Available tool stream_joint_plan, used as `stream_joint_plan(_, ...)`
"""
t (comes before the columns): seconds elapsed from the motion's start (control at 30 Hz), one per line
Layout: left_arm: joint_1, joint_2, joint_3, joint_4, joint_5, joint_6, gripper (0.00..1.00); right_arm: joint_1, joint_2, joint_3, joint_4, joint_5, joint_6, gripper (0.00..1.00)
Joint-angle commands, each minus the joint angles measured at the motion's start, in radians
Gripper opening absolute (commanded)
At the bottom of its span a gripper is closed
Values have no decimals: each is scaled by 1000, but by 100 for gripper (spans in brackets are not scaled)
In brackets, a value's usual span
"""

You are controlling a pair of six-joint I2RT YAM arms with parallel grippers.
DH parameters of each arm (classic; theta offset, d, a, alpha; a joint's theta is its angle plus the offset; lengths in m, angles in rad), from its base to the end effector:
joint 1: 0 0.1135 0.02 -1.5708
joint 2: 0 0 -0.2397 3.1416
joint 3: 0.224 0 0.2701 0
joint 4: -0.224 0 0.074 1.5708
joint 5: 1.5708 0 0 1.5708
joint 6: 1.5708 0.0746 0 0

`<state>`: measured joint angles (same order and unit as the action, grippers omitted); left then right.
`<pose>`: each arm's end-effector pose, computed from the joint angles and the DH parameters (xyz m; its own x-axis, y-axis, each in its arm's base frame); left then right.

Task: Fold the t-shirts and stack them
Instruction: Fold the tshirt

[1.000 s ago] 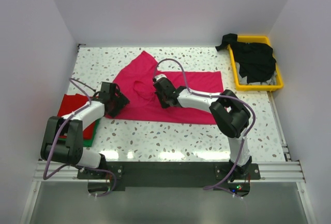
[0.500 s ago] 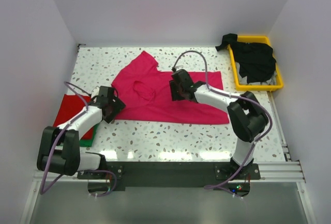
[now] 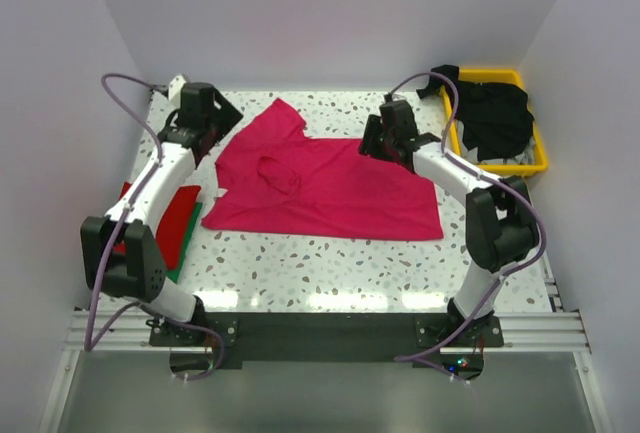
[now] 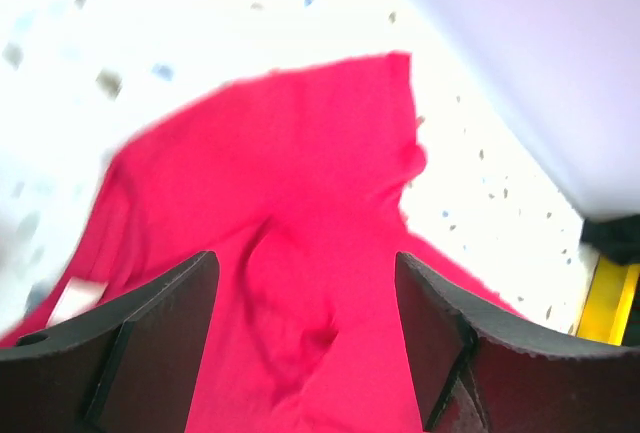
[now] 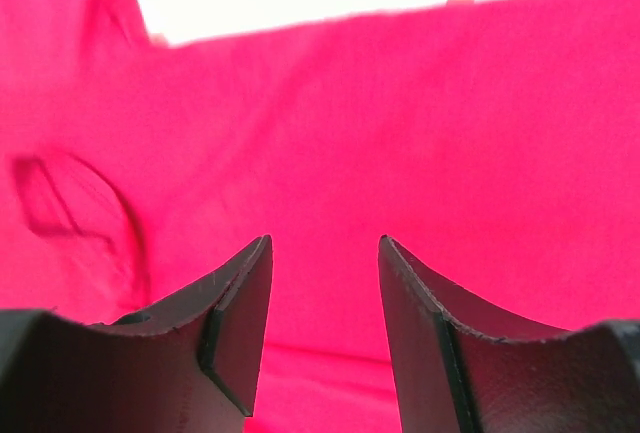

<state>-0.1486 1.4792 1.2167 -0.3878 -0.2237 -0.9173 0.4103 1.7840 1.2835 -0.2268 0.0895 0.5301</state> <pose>0.3830 -0.0406 0.2530 -0.3400 -0.7319 -0.5905 -0.4938 0.6734 -0.5503 0.4074 0.1699 0.1754 -0.6959 0.2465 -0.6745 0.0183 0.9450 0.3264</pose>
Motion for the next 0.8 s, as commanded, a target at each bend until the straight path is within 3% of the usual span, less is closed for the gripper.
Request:
stream_joint_plan(0.0,9,119,139,67,-43,116,76,-65,-11,66,82,-59,47,51)
stream_joint_plan(0.1,23,258,225,209,55,220,75,-117,21,77,122,-108,70,51)
stream_joint_plan(0.37,26,640,634,315,210,579,75,-191,103,134,170,-206,82,50)
stream_joint_plan(0.57,26,875,843,359,325,710,78,-220,152,178,178,-235,67,50)
stream_joint_plan(0.77,26,1012,922,456,426,736,82,-235,184,186,202,-267,67,50)
